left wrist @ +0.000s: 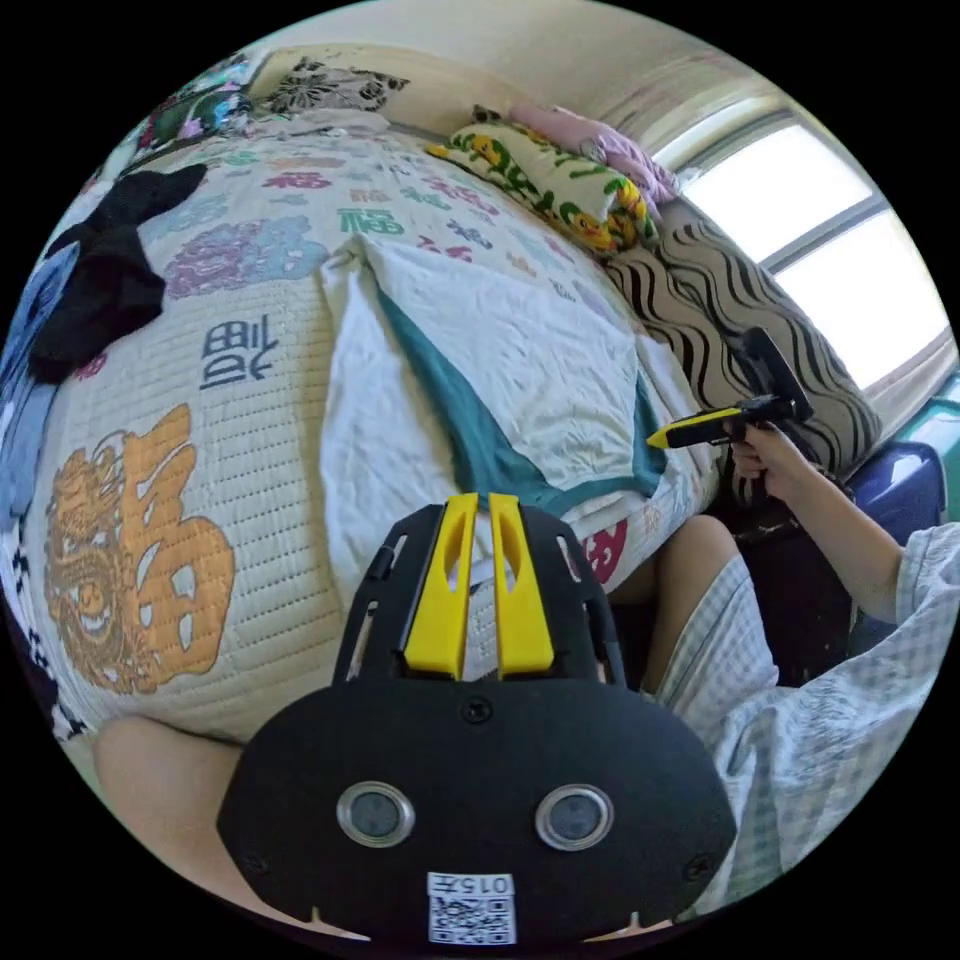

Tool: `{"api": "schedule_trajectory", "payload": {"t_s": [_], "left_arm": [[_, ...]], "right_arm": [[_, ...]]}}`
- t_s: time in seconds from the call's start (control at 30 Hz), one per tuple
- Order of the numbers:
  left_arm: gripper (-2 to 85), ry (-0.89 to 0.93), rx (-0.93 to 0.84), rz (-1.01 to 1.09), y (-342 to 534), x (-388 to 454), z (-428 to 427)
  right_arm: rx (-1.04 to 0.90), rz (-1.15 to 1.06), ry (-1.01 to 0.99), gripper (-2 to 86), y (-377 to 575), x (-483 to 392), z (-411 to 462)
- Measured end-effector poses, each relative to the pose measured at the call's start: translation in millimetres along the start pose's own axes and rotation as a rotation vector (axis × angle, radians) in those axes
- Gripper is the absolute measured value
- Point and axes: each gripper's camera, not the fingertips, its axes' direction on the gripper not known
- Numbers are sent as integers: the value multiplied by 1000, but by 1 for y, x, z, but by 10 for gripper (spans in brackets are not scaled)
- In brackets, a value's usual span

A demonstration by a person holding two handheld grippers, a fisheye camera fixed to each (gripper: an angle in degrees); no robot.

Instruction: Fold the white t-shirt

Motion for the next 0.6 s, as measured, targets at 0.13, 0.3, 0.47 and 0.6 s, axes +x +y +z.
{"api": "schedule_trajectory", "payload": {"t_s": [0.13,0.3,0.47,0.6], "left_arm": [[78,-70,129,-191,33,-23,-48],[90,-61,121,-350,65,-50,-52],[79,-49,101,-330,68,-52,-44],[57,-17,96,-316,71,-57,-47]], "right_arm": [[50,-148,23,34,-77,-69,-32],[49,-336,123,74,-209,-182,-36],[-45,-396,263,84,-303,-258,-8],[-204,-436,417,93,-357,-297,31]]}}
